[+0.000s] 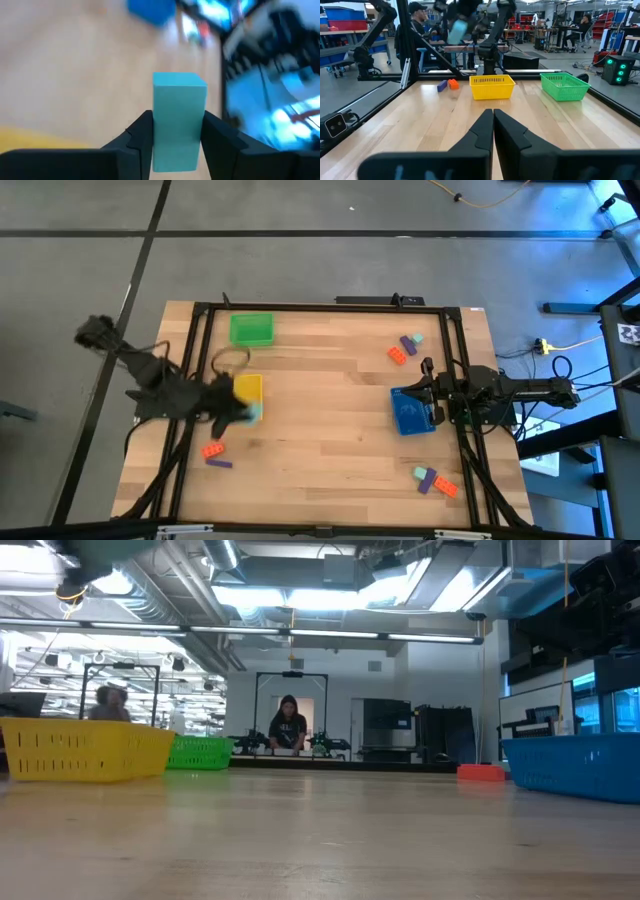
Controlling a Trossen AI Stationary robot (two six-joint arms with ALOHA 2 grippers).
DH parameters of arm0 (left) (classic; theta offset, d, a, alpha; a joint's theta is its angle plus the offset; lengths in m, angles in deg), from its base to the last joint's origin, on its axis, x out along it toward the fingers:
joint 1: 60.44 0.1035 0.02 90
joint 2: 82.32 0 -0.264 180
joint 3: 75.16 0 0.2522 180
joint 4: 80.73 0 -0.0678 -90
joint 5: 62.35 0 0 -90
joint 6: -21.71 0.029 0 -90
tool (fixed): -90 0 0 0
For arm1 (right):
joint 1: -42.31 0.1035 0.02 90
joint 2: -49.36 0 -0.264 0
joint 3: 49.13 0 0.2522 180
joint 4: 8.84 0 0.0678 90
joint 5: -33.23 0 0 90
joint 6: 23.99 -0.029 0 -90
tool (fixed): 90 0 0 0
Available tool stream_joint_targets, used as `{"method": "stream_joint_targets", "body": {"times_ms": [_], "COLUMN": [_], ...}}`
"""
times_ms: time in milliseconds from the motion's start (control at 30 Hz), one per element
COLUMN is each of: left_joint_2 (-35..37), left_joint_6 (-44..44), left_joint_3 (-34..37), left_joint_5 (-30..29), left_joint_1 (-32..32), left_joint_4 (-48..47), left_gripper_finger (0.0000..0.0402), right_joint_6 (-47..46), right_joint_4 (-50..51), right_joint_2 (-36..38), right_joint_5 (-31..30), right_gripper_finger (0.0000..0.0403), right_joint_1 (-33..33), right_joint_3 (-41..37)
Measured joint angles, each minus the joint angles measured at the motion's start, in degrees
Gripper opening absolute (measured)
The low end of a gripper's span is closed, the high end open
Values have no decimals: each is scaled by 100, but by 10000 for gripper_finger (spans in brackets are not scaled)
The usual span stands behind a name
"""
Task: Sort & place blocks by color
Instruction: Put the bottom left blue block into the blue bin
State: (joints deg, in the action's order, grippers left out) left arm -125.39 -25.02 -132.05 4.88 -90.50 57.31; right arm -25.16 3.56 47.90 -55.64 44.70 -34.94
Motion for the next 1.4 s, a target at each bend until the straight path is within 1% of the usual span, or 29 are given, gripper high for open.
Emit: {"method": "stream_joint_targets", "body": {"times_ms": [67, 133, 200, 267, 400, 467, 533, 600, 667, 767, 833, 1000, 1167, 1400], "left_joint_2": [119, 169, 169, 153, -11, -106, -167, -219, -300, -363, -351, -339, -339, -345], "left_joint_6": [876, 1754, 2518, 3071, 3780, 3853, 3747, 3511, 3322, 3086, 3037, 3039, 3341, 3219], "left_joint_3": [0, 0, 0, 0, 14, 177, 512, 937, 1352, 1815, 1935, 1934, 1923, 1921], "left_joint_5": [-62, 95, 469, 963, 2075, 2538, 2907, 3080, 3012, 2700, 2513, 2139, 2082, 1898], "left_joint_1": [639, 1268, 1900, 2492, 3515, 3900, 4170, 4302, 4334, 4307, 4258, 4152, 4150, 4150], "left_joint_4": [405, 829, 1195, 1463, 1921, 2482, 3283, 4211, 4938, 5440, 5632, 5617, 5439, 5426], "left_gripper_finger": [124, 124, 124, 124, 124, 124, 124, 124, 124, 124, 124, 124, 124, 124], "right_joint_6": [0, 0, 0, 0, 2, 0, 0, 0, 0, 1, 0, 0, 2, 2], "right_joint_4": [0, 0, 0, 0, 0, 0, 0, 0, 0, 0, 0, 0, 0, 0], "right_joint_2": [-2, -1, -2, -1, -2, -1, -1, -2, -2, -2, -2, -1, -2, 0], "right_joint_5": [0, 0, 0, 0, 0, 0, 0, 0, 0, 0, 0, 0, 0, 0], "right_gripper_finger": [16, 16, 16, 16, 16, 16, 16, 16, 16, 16, 16, 16, 16, 16], "right_joint_1": [0, 0, 0, 0, 0, 0, 0, 0, 0, 0, 0, 0, 0, 0], "right_joint_3": [0, -1, 0, 0, 0, -1, 0, 0, 0, 0, 0, 0, 0, 0]}}
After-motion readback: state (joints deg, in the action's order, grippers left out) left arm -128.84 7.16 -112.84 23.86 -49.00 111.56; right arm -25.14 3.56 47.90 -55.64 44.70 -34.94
